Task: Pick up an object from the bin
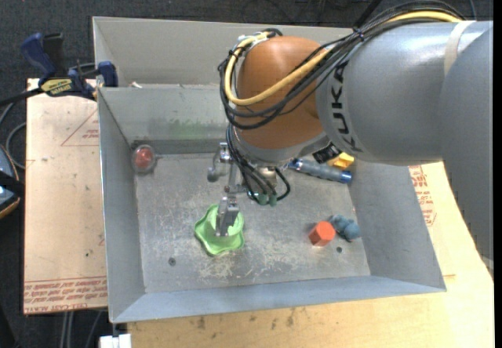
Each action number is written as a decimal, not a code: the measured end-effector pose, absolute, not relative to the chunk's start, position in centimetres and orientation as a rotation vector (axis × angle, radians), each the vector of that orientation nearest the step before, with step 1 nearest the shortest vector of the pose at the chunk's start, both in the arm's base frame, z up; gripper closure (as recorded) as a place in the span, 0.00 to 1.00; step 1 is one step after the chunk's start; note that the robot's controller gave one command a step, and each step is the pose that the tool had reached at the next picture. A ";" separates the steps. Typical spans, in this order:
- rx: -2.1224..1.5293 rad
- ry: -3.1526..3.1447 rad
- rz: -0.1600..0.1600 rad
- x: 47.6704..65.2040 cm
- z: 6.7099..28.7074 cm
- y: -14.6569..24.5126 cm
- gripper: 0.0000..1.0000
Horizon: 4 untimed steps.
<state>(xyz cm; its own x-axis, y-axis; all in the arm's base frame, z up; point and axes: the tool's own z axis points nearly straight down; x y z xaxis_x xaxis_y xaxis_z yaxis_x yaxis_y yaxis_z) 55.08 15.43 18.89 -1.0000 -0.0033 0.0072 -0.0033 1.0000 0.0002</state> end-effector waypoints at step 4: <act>0.325 -3.137 -0.003 56.3 20.1 11.0 1.00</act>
Offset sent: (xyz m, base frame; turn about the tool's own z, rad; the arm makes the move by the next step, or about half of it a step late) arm -0.0171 -0.0442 -0.1166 -0.1788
